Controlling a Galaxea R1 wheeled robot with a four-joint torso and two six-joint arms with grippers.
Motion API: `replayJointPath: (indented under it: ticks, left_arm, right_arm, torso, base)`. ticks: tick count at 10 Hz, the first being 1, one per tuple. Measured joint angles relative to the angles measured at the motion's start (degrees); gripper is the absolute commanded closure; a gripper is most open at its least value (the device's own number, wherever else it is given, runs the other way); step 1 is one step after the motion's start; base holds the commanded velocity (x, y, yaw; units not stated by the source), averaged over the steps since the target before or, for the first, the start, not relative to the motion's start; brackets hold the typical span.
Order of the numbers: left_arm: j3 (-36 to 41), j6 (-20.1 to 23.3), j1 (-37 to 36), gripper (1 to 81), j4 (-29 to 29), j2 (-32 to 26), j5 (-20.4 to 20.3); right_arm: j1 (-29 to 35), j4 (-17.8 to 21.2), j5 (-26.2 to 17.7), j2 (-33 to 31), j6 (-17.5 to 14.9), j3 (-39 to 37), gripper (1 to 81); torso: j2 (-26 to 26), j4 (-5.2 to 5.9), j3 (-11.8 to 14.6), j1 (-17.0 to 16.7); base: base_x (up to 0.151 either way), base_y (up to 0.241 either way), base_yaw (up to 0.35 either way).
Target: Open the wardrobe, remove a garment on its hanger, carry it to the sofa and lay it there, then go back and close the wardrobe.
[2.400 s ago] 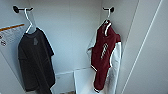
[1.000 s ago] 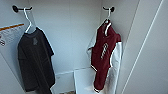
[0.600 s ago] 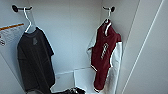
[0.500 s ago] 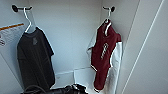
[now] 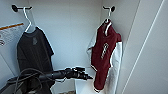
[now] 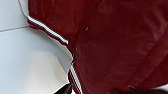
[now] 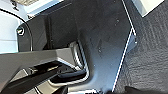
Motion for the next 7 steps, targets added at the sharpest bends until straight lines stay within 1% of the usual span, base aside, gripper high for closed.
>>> replayJointPath:
  ticks: [3,7]
  left_arm:
    - [-0.87,-6.42,-7.67,1.0,-0.39,0.63,0.41]
    - [-5.96,-18.14,-17.15,1.0,-1.1,2.28,0.11]
  right_arm:
    - [-0.02,0.02,0.02,0.17,0.02,0.0,1.0]
    - [0.0,0.02,-0.01,0.83,0.02,-0.02,1.0]
  torso:
    - [0.0,0.0,-0.02,0.0]
    - [0.02,0.0,-0.05,0.0]
  base:
    - [0.0,0.0,0.0]
    - [0.0,0.0,0.0]
